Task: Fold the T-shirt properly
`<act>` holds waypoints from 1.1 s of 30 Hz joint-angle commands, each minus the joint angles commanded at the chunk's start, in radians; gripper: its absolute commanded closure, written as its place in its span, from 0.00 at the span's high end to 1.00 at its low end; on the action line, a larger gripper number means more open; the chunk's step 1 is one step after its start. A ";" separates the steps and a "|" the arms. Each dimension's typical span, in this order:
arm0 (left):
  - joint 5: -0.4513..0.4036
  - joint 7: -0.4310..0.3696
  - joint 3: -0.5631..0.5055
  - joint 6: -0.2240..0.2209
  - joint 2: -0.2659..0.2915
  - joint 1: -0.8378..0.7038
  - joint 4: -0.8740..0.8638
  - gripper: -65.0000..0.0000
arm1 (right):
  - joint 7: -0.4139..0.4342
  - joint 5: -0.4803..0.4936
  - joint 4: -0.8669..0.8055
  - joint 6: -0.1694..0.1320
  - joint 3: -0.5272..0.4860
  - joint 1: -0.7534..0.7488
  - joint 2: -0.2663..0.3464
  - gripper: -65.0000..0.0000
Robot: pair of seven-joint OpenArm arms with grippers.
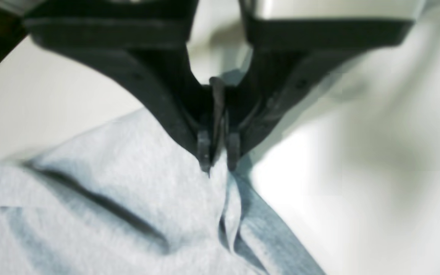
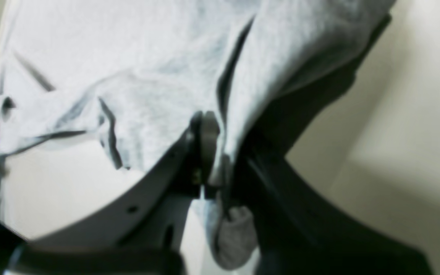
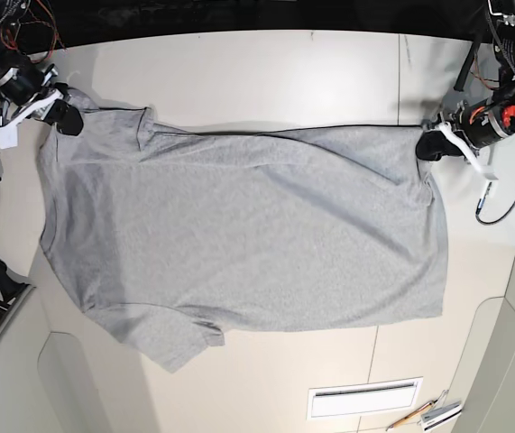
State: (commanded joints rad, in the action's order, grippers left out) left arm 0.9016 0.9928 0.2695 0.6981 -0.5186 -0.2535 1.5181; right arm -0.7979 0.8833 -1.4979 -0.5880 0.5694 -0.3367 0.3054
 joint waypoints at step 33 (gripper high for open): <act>0.000 0.037 0.097 0.000 0.000 -0.268 0.222 0.14 | -0.010 0.045 -0.162 -0.003 0.029 -0.276 0.049 0.14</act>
State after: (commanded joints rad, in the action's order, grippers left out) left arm 0.9012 1.0294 0.3664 0.6981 -0.5186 -0.5213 1.7401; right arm -0.8074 0.9283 -1.6596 -0.5907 0.5983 -0.6125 0.3542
